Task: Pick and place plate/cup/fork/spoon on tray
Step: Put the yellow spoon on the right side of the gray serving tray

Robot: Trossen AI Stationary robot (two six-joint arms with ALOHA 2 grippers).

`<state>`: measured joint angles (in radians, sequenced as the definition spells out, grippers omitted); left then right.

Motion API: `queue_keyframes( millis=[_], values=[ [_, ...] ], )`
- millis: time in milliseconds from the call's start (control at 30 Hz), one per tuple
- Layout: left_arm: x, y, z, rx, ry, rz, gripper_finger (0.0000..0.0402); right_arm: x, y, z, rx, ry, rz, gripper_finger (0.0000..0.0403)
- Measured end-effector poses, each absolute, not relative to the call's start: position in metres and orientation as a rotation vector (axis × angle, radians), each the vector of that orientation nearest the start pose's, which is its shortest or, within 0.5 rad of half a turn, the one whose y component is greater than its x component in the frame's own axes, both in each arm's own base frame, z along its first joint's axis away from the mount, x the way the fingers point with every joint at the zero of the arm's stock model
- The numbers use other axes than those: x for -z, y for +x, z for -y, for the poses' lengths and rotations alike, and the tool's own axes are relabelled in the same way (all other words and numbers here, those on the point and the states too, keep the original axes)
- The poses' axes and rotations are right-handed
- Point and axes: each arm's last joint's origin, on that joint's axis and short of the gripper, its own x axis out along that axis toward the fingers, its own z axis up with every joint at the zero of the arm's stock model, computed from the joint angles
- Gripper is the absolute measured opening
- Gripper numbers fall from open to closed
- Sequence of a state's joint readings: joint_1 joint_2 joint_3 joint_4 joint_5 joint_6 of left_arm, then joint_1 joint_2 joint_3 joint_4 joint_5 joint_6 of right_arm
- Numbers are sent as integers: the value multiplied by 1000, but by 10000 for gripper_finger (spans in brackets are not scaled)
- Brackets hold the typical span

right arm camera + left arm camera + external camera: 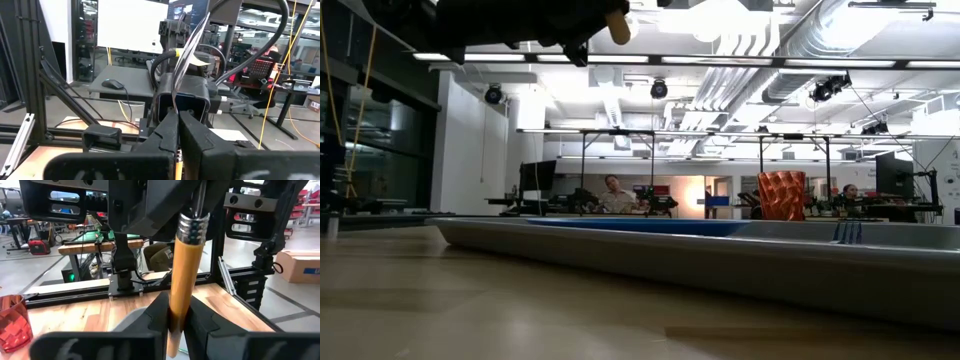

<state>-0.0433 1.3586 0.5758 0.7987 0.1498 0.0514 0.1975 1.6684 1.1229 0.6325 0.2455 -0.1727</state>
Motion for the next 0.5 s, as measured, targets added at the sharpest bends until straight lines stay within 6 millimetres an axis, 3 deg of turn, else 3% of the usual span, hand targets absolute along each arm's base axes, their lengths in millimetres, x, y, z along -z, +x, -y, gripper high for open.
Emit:
queue_keyframes(
  millis=[500],
  values=[
    [-232, 276, 16, 193, 83, 12, 22, -298, 376, -68, 46, -162, 77, 8]
  ],
)
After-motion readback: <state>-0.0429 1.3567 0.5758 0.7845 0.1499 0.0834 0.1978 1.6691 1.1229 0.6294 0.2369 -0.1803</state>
